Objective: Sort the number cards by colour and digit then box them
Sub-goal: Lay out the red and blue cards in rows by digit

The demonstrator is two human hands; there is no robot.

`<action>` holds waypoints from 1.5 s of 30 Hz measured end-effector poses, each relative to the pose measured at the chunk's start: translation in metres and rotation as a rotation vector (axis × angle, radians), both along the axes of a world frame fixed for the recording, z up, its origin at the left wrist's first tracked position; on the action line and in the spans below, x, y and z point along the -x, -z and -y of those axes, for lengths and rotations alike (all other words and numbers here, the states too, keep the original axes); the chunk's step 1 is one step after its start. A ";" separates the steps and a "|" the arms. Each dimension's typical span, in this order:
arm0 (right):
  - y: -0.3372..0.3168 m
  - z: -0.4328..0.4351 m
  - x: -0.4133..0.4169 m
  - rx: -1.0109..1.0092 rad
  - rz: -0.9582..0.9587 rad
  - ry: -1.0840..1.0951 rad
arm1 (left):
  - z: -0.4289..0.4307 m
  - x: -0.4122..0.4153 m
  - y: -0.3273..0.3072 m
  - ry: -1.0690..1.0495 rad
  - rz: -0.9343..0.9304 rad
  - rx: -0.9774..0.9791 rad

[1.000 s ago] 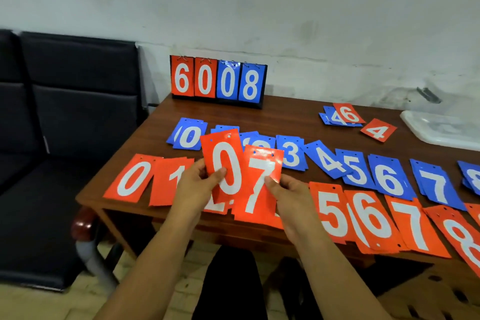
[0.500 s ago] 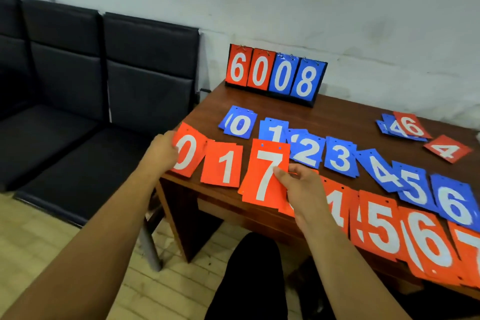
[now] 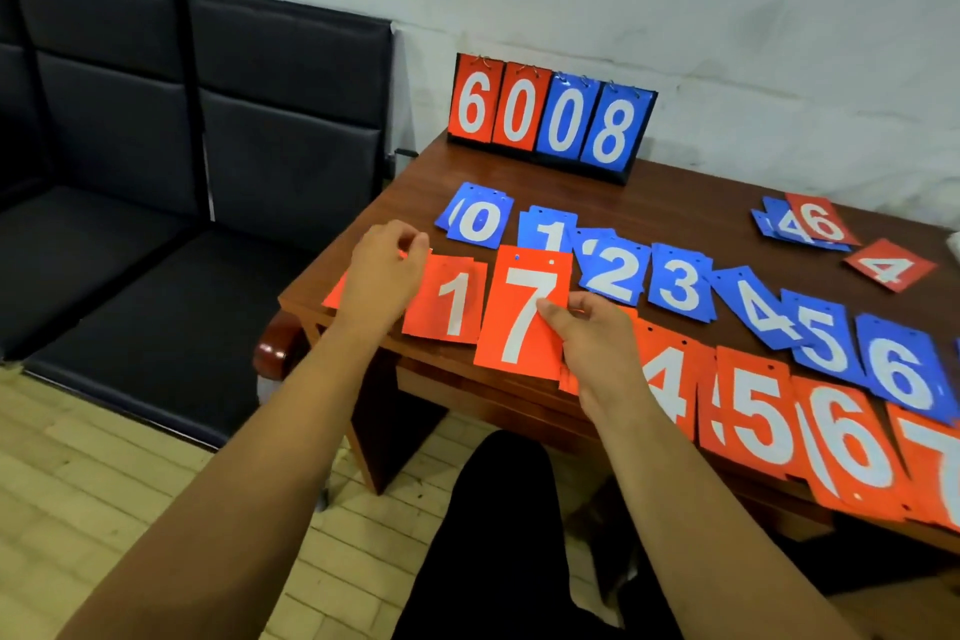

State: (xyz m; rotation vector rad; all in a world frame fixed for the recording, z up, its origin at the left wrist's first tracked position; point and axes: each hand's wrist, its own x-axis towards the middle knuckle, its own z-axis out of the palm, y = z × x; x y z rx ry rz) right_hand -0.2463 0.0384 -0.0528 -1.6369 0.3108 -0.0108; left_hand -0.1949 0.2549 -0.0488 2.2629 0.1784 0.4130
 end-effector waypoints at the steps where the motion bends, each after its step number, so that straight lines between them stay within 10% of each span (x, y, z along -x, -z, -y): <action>1: -0.001 0.000 -0.001 -0.001 0.008 0.008 | 0.017 0.006 -0.003 0.078 -0.043 0.104; 11: -0.007 0.035 0.003 0.162 0.081 0.167 | 0.098 0.035 0.009 0.357 -0.203 0.564; 25: -0.008 0.188 0.054 0.268 0.033 0.523 | 0.247 0.062 0.012 0.624 -0.089 0.265; 33: -0.003 0.290 0.092 0.509 -0.059 0.738 | 0.325 0.073 0.025 0.937 0.147 -0.242; 45: 0.020 0.335 0.114 0.826 -0.275 0.811 | 0.364 0.055 0.038 1.246 -0.002 -0.649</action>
